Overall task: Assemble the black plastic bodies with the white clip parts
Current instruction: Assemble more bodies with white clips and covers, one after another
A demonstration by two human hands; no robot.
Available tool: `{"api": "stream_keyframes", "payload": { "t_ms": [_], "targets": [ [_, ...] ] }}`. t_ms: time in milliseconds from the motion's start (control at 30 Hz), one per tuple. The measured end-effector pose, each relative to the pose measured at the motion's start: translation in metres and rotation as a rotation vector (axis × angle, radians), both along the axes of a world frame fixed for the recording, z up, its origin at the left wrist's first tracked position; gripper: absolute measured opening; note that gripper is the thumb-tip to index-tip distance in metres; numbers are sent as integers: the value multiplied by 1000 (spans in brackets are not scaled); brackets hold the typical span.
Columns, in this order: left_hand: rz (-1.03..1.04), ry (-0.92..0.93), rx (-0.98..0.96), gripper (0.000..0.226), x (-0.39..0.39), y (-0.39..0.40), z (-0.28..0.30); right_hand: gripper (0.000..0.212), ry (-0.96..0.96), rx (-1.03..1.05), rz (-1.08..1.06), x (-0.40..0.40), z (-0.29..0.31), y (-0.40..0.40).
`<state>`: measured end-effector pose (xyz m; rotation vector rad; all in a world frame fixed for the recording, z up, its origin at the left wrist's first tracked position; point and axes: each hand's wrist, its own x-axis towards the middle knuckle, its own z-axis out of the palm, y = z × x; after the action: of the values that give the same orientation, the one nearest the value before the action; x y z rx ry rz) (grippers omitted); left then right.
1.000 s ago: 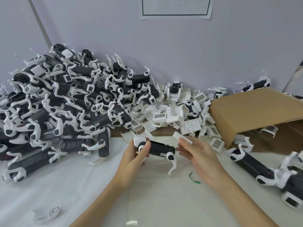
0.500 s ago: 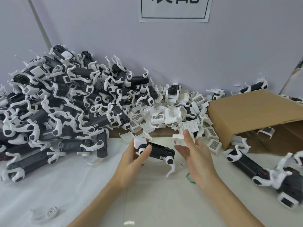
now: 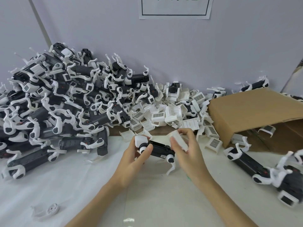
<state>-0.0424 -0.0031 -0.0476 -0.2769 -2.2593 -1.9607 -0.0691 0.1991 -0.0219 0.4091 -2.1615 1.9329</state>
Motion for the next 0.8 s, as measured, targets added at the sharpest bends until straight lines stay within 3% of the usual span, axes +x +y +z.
{"api": "stream_keyframes", "payload": {
  "t_ms": [300,400,500,567,800],
  "targets": [
    [-48,36,40,45,3,1,7,60,289,540,56,14,-1,-7],
    [-25,47,48,44,2,0,7,43,200,512,213,15,-4,-2],
    [-24,45,25,51,3,1,6,29,181,386,177,14,-1,1],
    [-45,46,6,56,4,1,6,28,156,297,152,11,2,0],
    [-95,85,-8,51,8,1,8,42,186,528,237,5,-4,3]
  ]
}}
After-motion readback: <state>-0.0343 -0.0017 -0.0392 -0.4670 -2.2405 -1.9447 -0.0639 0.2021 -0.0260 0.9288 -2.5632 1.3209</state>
